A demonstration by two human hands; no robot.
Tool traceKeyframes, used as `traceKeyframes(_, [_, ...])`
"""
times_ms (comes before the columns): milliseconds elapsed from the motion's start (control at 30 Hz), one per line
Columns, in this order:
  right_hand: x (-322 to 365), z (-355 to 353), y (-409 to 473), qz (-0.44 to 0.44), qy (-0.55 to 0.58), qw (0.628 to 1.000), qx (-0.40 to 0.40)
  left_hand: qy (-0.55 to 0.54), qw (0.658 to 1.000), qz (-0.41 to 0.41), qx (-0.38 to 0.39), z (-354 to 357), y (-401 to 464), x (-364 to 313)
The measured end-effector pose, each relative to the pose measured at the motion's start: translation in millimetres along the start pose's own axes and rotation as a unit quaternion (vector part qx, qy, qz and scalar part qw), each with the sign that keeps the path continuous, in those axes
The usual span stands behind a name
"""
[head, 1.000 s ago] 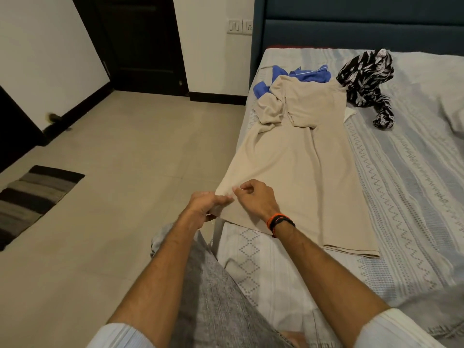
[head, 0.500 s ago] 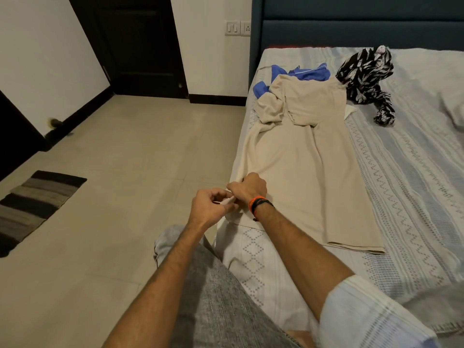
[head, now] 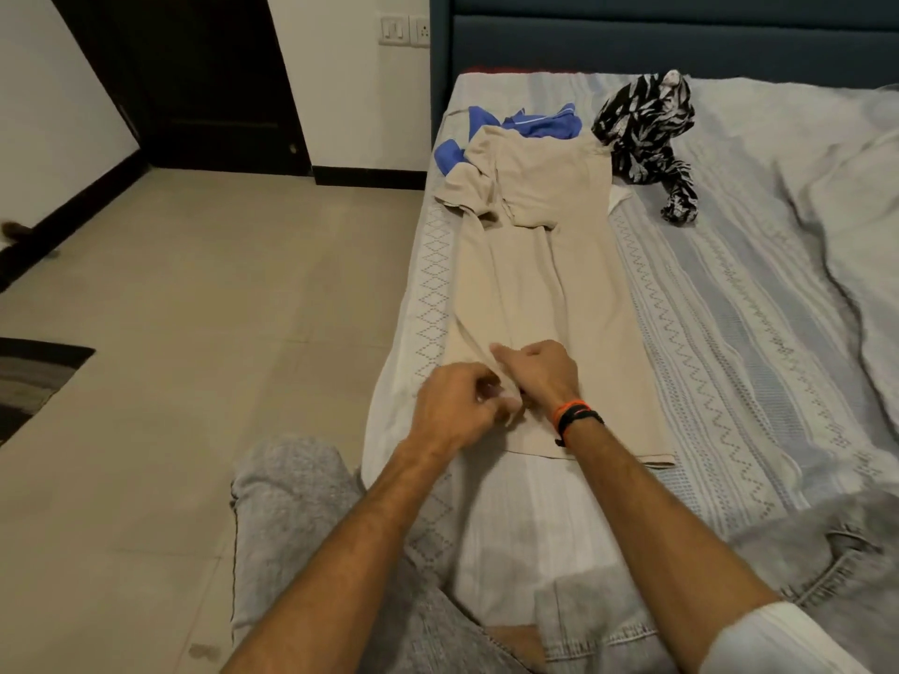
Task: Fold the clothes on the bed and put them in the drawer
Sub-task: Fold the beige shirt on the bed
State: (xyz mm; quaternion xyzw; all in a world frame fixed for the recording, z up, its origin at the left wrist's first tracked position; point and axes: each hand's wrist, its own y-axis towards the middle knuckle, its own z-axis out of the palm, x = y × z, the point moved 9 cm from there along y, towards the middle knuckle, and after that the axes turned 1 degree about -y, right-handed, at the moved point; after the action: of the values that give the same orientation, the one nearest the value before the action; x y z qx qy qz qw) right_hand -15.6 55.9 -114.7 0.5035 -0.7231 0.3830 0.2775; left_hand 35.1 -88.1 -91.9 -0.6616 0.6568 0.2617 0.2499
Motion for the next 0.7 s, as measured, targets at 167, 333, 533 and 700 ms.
traceKeyframes(167, [12.4, 2.1, -10.5, -0.108, -0.138, 0.984, -0.012, -0.001, 0.989, -0.088, -0.120, -31.1, 6.7, 46.6])
traceKeyframes(333, [10.7, -7.3, -21.9, -0.179, -0.089, 0.977, -0.077, -0.078, 0.977, -0.176, -0.096, -34.2, 4.8, 65.4])
traceKeyframes(533, [19.7, 21.4, -54.6, -0.393, -0.210, 0.895, 0.026, -0.069, 0.991, -0.108, -0.025, -30.6, -0.7, 57.4])
traceKeyframes(700, [20.6, 28.1, -51.5, -0.382, -0.262, 0.885, 0.039, -0.025, 0.997, -0.067, -0.001, -32.1, -5.8, 52.0])
